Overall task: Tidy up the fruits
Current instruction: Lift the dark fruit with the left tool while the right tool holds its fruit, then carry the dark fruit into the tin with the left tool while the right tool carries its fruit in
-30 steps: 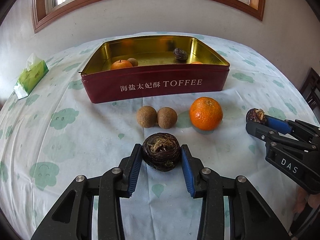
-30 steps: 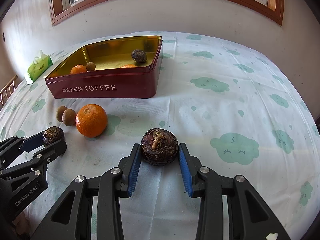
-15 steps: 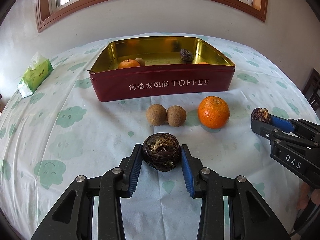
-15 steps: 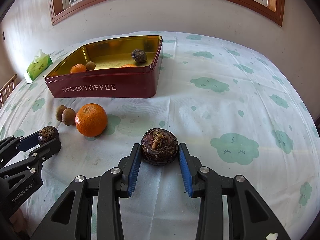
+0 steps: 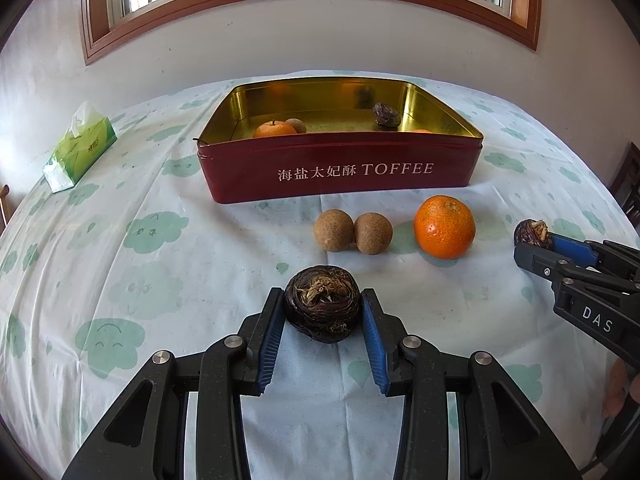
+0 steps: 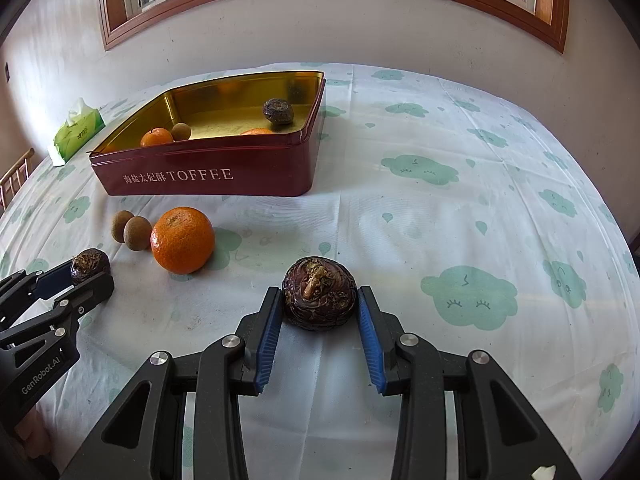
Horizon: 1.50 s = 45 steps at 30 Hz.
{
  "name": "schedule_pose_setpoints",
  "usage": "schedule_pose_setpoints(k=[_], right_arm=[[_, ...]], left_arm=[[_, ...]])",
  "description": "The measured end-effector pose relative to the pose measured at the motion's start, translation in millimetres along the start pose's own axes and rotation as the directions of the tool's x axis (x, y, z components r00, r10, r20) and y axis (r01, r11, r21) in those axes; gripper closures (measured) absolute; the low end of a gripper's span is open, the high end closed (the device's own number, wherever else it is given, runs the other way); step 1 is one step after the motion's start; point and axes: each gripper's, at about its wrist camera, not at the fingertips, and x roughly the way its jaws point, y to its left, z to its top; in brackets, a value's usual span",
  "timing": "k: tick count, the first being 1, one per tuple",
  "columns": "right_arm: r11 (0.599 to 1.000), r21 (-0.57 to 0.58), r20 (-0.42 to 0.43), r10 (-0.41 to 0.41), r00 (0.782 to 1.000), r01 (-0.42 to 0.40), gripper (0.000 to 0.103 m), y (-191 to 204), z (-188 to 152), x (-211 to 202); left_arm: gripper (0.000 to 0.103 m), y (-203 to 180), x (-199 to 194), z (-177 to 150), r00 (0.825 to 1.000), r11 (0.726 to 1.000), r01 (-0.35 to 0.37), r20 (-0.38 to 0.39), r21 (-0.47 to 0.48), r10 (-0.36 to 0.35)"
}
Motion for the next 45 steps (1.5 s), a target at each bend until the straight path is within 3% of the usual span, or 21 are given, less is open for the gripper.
schedule_pose_setpoints(k=[30,45], right_arm=[[1.0,0.03,-0.02,0.008,1.0,-0.007,0.069,-3,2,-2],[0.999,0.021,0.025,0.031,0.999,-0.031,0.069,5,23,-16]], left_arm=[[0.064,-4,1,1,1.0,1.0,0.008,0.002,0.014,-0.008],[0.064,8,-7,14,1.0,1.0,0.014,0.02,0.002,-0.014]])
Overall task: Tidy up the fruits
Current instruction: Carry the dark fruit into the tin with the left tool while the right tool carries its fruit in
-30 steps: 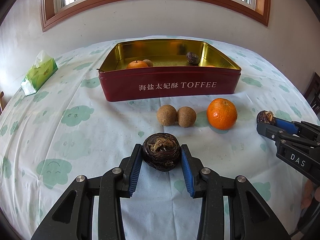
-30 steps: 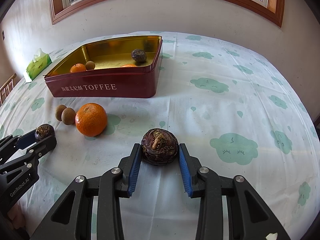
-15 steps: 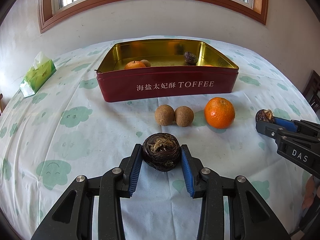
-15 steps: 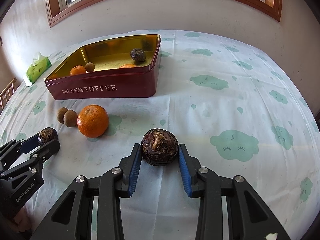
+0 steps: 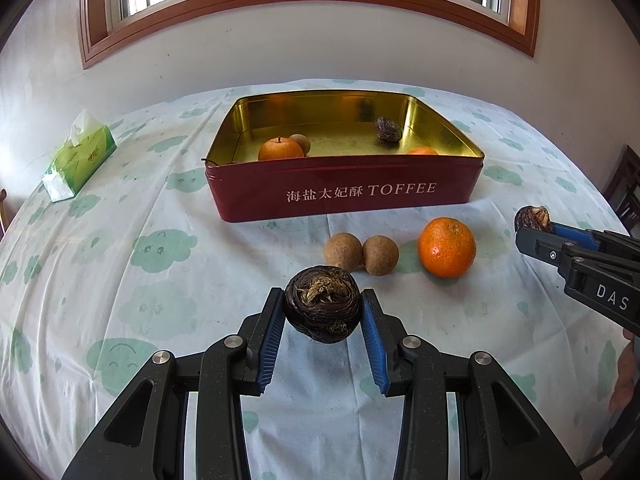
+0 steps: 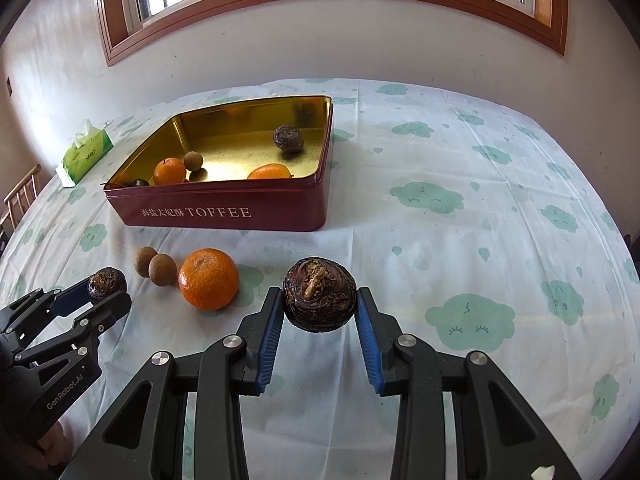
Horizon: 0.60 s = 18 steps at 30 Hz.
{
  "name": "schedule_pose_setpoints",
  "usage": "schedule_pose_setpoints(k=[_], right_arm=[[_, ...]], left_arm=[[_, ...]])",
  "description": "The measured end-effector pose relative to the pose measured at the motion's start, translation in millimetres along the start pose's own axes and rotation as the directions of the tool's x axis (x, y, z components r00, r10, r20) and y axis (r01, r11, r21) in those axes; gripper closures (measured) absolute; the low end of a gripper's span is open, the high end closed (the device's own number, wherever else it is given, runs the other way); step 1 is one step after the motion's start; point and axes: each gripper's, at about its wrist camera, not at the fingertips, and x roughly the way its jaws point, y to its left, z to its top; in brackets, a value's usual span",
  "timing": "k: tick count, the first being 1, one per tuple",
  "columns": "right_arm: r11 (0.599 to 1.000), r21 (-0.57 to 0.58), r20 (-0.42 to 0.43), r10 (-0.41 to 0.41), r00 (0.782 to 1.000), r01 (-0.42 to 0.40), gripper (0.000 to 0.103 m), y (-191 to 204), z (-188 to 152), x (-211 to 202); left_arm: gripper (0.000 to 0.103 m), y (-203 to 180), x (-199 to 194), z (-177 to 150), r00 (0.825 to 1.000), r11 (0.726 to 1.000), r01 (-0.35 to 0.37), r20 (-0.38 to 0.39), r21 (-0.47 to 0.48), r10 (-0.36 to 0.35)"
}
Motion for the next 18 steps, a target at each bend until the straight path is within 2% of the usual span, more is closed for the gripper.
schedule_pose_setpoints(k=[10,18], right_arm=[[0.999,-0.039,0.056,0.028,0.998,-0.026,0.069,10,33,-11],[0.994,-0.1,0.075,0.041,0.996,-0.033,0.069,26,68,3]], left_arm=[[0.064,20,-10,35,0.999,0.999,0.012,0.052,-0.031,-0.01],[0.064,36,-2,79,0.996,0.998,0.004,0.085,-0.063,0.002]])
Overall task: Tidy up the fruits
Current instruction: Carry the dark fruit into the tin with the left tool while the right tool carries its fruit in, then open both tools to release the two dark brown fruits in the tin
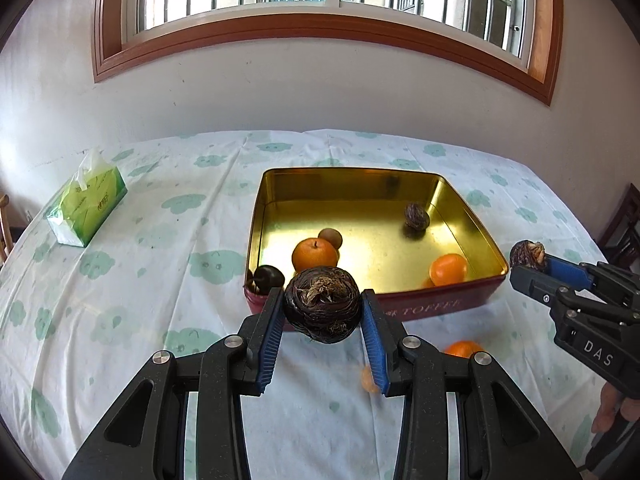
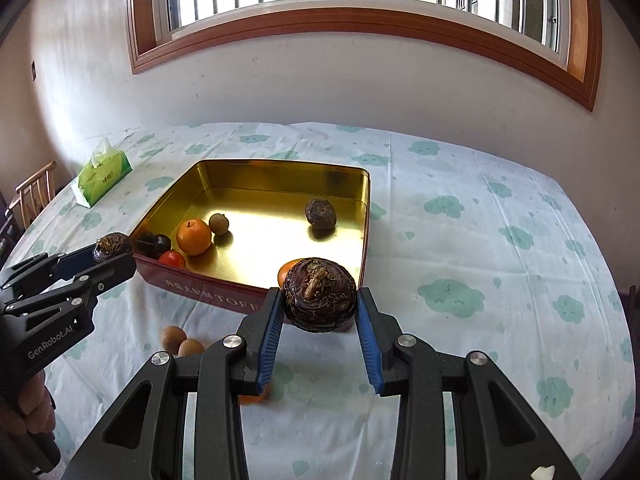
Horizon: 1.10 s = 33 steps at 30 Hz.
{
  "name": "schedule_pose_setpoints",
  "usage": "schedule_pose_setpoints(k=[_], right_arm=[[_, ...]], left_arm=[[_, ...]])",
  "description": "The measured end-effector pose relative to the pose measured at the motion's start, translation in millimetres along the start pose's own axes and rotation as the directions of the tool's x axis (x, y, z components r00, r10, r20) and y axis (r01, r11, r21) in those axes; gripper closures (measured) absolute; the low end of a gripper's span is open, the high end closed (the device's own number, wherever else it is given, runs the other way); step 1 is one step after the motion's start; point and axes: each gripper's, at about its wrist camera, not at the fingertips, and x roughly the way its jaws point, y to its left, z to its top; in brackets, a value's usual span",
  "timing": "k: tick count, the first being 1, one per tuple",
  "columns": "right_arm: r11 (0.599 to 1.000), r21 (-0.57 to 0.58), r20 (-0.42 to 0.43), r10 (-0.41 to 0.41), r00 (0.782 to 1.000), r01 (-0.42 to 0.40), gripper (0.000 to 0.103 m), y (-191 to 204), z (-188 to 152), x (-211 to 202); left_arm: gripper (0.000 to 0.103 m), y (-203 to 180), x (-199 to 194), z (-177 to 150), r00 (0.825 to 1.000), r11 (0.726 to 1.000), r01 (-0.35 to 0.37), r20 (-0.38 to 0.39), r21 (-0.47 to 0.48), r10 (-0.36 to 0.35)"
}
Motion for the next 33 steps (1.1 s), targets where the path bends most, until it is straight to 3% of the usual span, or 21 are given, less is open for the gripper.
schedule_pose_setpoints(k=[16,33], right_arm=[[1.0,-0.025,-0.079,0.015,0.997,-0.017,0.069,5,31,65],[0.999,-0.001,-0.122,0.036,0.992,-0.036,0.068,0,34,88]], left_arm=[[0.064,1,57,32,0.997,0.999,-0.034,-0.066,0.025,0.036],[0.064,1,84,33,0.992,0.999,-0.045,-0.12,0.03,0.048]])
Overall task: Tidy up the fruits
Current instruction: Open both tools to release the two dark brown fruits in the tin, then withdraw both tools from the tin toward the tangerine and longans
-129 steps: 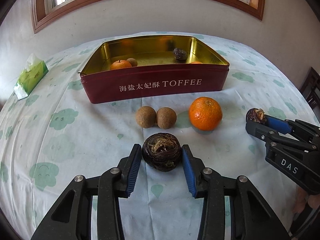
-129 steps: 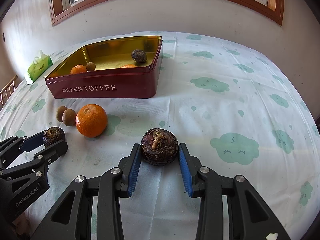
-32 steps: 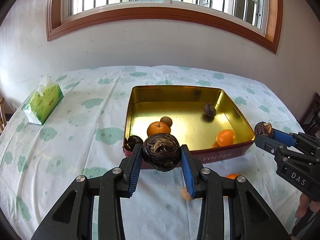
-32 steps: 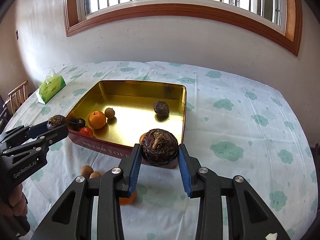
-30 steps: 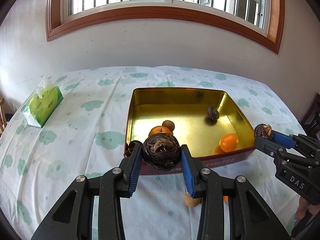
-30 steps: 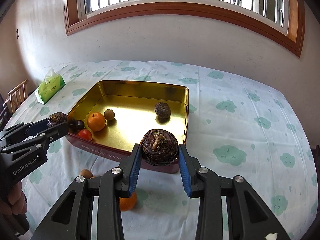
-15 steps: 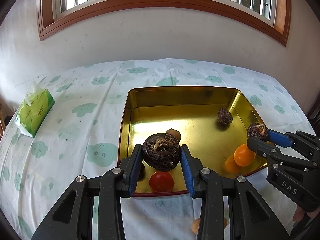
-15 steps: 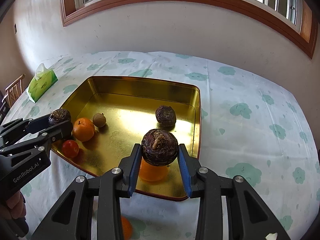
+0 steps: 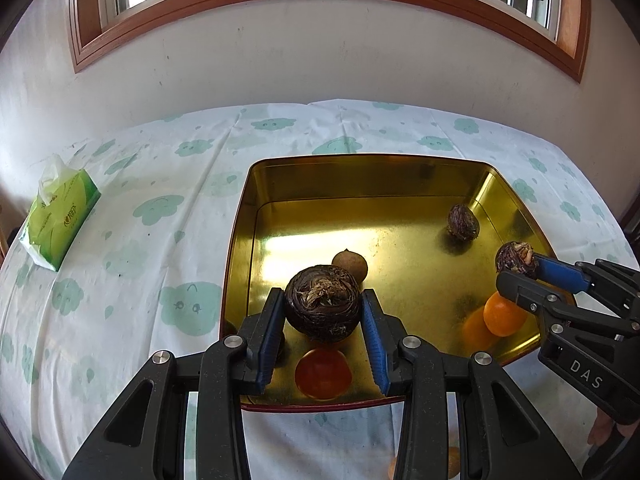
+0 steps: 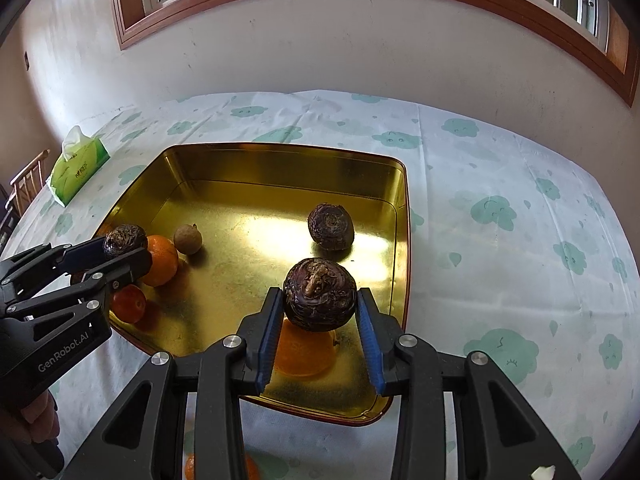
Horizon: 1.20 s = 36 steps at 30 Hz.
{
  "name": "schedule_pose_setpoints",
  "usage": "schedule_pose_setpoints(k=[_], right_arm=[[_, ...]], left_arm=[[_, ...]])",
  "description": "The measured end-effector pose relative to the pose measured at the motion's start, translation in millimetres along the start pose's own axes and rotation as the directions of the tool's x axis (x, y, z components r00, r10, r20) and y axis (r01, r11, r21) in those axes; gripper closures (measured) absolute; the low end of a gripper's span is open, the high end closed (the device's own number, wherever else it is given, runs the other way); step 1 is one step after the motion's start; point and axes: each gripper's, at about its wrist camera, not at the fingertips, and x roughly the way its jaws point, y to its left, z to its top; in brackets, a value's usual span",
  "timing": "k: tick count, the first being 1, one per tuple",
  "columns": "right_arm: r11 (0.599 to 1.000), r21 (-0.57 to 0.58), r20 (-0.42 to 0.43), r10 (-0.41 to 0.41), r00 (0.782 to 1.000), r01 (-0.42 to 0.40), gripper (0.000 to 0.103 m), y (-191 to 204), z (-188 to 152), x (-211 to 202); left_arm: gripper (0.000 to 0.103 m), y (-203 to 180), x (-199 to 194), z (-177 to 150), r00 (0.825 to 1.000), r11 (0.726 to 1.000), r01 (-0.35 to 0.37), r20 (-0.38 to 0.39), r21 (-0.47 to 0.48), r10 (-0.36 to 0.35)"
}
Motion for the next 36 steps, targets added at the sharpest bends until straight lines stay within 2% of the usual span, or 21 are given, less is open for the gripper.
schedule_pose_setpoints(k=[16,18,29,36], right_arm=[[1.0,0.001,0.013,0.004,1.0,-0.004,0.067,3,-3,-10],[1.0,0.002,0.02,0.001,1.0,-0.001,0.066,3,-4,-15],[1.0,0.008,0.056,-0.02,0.998,0.02,0.065,6,-18,-47],[1.0,0.014,0.058,-0.027,0.998,0.027,0.065,4,-40,-64]], left_arm=[[0.063,0,1,-4,1.0,1.0,-0.008,-0.018,-0.004,0.008],[0.058,-1,-2,-5,1.0,1.0,-0.01,-0.019,-0.005,0.01],[0.055,-9,-40,-16,0.999,1.0,0.0,0.032,0.009,0.0],[0.055,-13,-62,-36,0.999,1.0,-0.004,0.044,0.011,0.004]])
